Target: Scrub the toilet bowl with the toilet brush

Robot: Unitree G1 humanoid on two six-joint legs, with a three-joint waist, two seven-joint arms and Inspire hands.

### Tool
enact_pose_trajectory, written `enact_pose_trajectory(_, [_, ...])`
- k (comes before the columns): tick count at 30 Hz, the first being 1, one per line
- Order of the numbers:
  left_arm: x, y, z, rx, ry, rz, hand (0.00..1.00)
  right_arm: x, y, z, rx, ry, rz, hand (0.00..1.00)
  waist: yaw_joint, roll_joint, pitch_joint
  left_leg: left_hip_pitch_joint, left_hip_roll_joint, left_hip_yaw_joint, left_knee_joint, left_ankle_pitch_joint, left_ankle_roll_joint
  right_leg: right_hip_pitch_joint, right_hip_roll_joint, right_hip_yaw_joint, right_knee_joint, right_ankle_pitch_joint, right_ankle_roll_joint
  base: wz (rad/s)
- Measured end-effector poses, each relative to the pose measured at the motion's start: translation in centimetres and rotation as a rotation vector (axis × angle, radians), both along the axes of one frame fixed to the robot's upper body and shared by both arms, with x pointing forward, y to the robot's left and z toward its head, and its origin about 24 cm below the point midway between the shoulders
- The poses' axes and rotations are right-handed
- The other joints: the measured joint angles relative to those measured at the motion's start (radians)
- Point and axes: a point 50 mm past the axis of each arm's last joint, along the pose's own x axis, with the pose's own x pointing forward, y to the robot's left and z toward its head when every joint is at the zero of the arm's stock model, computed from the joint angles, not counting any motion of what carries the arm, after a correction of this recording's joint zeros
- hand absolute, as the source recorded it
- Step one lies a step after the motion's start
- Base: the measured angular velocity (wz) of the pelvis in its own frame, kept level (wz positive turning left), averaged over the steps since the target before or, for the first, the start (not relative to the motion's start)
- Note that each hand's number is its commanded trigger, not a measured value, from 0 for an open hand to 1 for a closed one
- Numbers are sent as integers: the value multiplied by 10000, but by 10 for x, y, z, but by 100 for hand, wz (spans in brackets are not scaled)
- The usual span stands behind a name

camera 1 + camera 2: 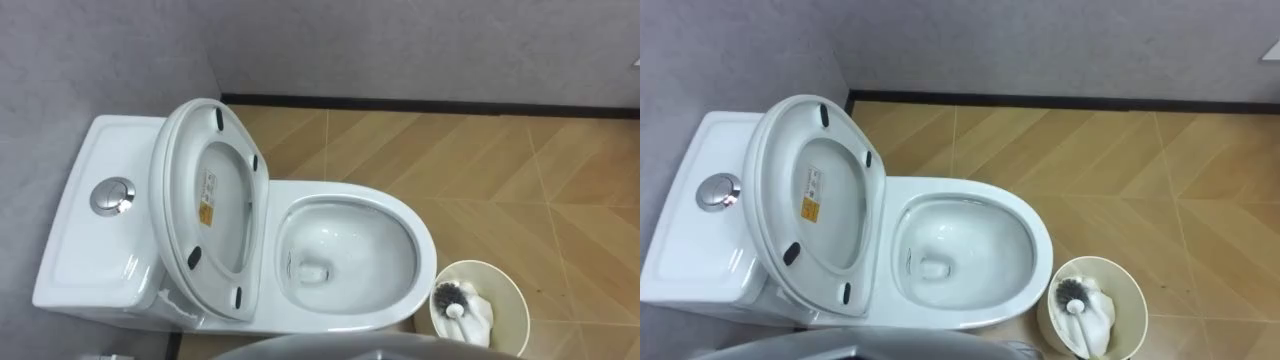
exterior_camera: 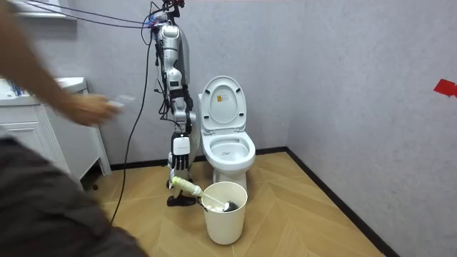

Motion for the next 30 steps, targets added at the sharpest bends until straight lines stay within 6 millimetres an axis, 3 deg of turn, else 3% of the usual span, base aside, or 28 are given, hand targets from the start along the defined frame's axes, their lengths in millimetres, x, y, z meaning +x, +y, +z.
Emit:
enact_pose_trajectory(13, [-2, 0, 0, -56, 98, 24, 0, 0, 0, 0, -31, -13, 20, 0, 14, -15, -7, 65, 7, 10, -3, -16, -17, 8, 5, 38, 34, 1, 3, -1])
enact_pose_trajectory(21, [-1, 0, 0, -168, 102, 30, 0, 11, -3, 0, -388, -392, -6, 0, -8, 9, -2, 74, 10, -14, 5, -16, -17, -12, 7, 77, 120, 1, 2, -1])
enact_pose_trajectory(30, [0, 0, 0, -151, -36, -7, 0, 23, -13, 3, -1486, -1643, -690, 0, 0, 185, -7, 42, 13, 29, 50, -16, -17, -90, -2, 100, 130, -3, 6, -1])
